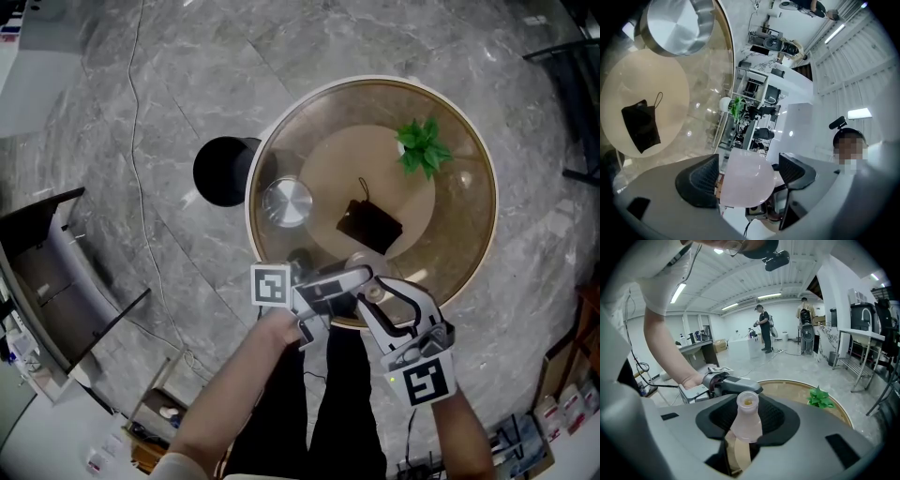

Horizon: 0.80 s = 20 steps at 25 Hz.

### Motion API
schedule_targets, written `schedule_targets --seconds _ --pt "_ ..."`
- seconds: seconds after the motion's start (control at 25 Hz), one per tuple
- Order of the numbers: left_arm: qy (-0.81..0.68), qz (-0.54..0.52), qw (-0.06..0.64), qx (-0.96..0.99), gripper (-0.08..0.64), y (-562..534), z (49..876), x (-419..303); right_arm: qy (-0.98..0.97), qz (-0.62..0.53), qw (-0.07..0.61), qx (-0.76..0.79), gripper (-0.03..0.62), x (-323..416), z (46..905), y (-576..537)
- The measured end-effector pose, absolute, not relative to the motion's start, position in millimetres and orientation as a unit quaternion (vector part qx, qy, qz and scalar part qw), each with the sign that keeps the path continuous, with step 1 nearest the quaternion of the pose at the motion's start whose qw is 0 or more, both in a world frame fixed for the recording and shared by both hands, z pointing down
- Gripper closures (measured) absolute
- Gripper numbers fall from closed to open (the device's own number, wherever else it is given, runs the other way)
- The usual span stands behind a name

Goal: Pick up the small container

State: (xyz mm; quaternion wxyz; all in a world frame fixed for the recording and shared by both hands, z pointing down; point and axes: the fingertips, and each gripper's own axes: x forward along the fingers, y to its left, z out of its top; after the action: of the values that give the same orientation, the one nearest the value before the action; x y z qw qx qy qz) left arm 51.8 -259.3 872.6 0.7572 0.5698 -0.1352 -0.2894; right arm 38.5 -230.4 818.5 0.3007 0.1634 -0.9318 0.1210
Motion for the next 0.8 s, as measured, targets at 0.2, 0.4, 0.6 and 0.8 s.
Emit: schedule_targets --seconds 0.2,0.4,0.6,0.8 --pt "-0.123 -0.29 0.755 0.576 0.182 -260 849 53 -0.934 0.113 0.296 0.167 0.443 36 799 -230" --pt "-0.116 -0.291 0.754 0.577 0.2 -256 823 53 -0.933 0.11 0.294 0.175 0.443 37 773 -228" --pt "-0.107 -0.289 0.753 0.582 0.235 -248 788 50 -0.933 0.109 0.29 0.182 0.443 33 737 -220" --pt "-0.1 -0.287 0.754 0.583 0.238 -239 750 46 -0.935 0.106 0.279 0.193 0.442 28 701 -212"
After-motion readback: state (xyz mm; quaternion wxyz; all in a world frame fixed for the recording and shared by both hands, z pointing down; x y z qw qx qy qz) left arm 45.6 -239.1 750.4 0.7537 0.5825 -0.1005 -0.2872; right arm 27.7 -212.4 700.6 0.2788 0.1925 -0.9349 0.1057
